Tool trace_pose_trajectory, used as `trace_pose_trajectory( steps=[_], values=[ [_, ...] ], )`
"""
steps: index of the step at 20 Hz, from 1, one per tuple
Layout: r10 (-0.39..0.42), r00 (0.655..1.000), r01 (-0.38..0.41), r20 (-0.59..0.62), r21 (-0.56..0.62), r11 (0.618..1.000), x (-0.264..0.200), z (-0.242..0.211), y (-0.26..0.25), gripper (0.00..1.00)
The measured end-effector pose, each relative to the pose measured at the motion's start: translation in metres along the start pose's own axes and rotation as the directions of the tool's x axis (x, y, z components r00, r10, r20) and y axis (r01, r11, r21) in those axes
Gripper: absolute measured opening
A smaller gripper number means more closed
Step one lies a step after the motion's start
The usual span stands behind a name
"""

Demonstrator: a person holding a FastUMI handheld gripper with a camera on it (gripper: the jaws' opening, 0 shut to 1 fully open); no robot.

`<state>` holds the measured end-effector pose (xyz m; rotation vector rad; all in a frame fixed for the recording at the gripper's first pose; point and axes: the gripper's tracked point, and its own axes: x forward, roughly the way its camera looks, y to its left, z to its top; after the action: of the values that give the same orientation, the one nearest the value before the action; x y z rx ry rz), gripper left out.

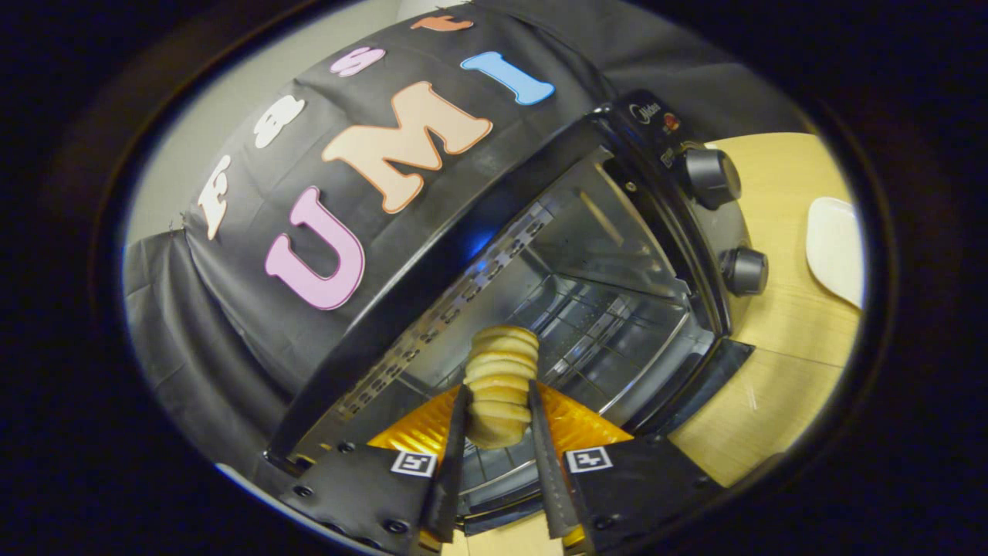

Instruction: Open the toaster oven, put the food inside, and close the toaster oven door.

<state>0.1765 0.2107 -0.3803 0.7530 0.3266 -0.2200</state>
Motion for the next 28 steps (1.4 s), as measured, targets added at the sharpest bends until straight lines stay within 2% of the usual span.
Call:
trace_pose_trajectory(
  steps=[10, 13, 18, 23, 28],
  values=[
    [0.065, 0.997, -0.066, -0.037, -0.048, 0.997, -0.016, 0.004, 0.002, 0.89],
    [0.094, 0.994, -0.097, -0.061, -0.050, 0.994, -0.033, 0.004, 0.005, 0.96],
    [0.165, 0.983, -0.170, -0.085, -0.055, 0.984, -0.071, 0.011, 0.010, 0.97],
    [0.247, 0.962, -0.261, -0.114, -0.129, 0.957, -0.119, 0.013, 0.010, 0.98],
    [0.271, 0.957, -0.288, -0.103, -0.206, 0.935, -0.164, 0.021, -0.011, 0.98]
  ],
)
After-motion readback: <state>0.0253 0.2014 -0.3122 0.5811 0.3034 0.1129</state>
